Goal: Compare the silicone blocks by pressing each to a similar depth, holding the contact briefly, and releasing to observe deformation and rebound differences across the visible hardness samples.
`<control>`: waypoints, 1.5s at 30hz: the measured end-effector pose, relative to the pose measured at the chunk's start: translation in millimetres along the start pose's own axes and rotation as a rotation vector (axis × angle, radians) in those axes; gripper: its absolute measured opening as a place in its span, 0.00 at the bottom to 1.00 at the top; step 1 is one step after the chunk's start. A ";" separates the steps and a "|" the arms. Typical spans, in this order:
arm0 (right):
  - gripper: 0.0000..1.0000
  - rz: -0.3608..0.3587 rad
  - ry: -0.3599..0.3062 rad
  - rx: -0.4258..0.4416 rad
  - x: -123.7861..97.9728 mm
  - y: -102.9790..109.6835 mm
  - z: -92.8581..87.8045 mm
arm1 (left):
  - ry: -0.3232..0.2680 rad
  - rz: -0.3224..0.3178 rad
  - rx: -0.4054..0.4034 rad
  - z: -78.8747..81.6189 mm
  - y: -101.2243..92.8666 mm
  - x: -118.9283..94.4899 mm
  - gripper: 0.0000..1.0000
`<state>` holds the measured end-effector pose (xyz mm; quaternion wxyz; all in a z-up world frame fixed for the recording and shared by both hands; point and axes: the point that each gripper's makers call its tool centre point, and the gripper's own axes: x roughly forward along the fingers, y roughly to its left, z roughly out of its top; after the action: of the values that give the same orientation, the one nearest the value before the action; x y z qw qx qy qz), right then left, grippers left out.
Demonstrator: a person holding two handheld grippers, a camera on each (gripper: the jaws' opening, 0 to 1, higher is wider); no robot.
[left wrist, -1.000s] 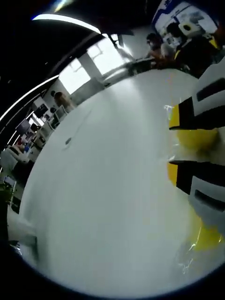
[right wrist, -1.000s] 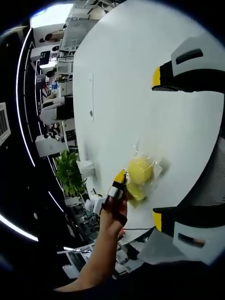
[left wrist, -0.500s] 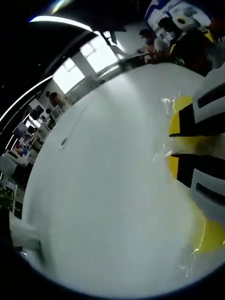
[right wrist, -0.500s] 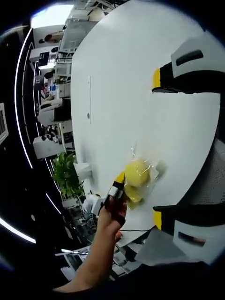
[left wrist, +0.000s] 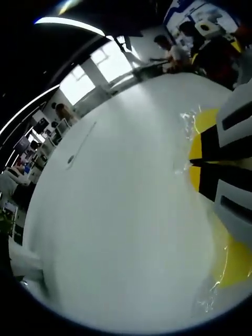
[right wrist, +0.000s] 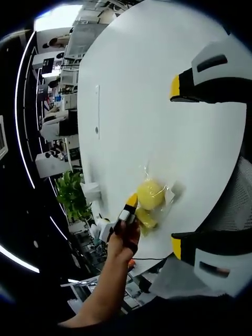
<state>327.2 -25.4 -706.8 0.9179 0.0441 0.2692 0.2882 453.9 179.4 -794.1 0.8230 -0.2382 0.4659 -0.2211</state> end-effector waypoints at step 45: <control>0.96 0.027 -0.031 -0.023 3.0 12.3 20.2 | -0.361 -0.194 0.455 74.7 -93.1 -82.4 0.00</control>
<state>333.5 -12.1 -688.1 0.9184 0.0418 0.2510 0.3029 467.3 168.1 -650.1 0.8997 -0.1266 0.2257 -0.3515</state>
